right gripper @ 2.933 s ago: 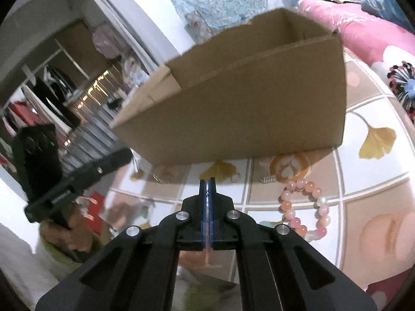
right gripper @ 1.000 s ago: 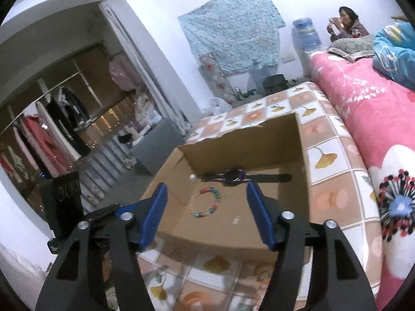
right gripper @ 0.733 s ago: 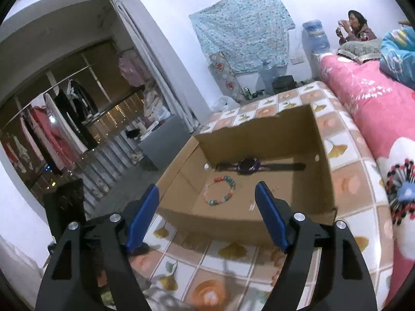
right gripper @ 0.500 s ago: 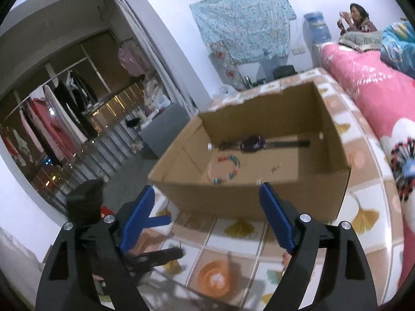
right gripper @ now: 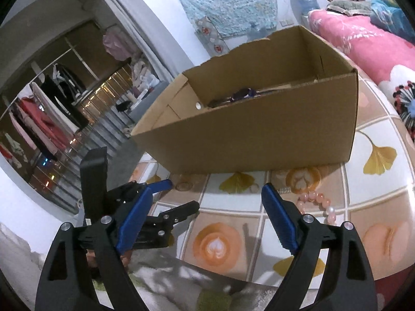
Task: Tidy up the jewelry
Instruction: 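Withdraw both open grippers from the box back to the table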
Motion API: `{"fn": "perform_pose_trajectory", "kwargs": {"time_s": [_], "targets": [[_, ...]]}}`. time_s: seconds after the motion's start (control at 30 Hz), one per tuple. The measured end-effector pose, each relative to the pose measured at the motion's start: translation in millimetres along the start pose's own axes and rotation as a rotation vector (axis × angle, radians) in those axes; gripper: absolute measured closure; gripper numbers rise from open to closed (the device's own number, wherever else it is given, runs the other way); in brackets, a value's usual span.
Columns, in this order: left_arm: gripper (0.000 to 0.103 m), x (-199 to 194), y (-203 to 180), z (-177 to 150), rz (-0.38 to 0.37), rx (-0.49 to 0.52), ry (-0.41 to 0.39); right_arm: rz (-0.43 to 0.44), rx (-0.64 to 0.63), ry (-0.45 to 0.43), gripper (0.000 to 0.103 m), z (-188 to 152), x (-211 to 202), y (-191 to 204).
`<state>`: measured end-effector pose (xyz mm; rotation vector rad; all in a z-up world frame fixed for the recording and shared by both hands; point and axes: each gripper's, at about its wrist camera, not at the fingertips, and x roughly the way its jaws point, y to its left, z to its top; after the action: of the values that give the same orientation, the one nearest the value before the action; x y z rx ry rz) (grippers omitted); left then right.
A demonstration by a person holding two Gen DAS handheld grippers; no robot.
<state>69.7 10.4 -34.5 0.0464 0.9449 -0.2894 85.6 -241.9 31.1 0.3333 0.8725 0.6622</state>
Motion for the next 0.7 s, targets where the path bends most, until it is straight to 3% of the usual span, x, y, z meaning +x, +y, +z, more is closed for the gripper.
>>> {"fn": "perform_pose_trajectory", "kwargs": {"time_s": [0.33,0.7], "targets": [[0.013,8,-9,-1,0.079,0.047,-0.012,0.024,0.037,0.023,0.019,-18,12,-8],[0.008,13,-18,-3,0.088,0.040,-0.028,0.069,0.065,0.020,0.019,-22,18,-10]]}}
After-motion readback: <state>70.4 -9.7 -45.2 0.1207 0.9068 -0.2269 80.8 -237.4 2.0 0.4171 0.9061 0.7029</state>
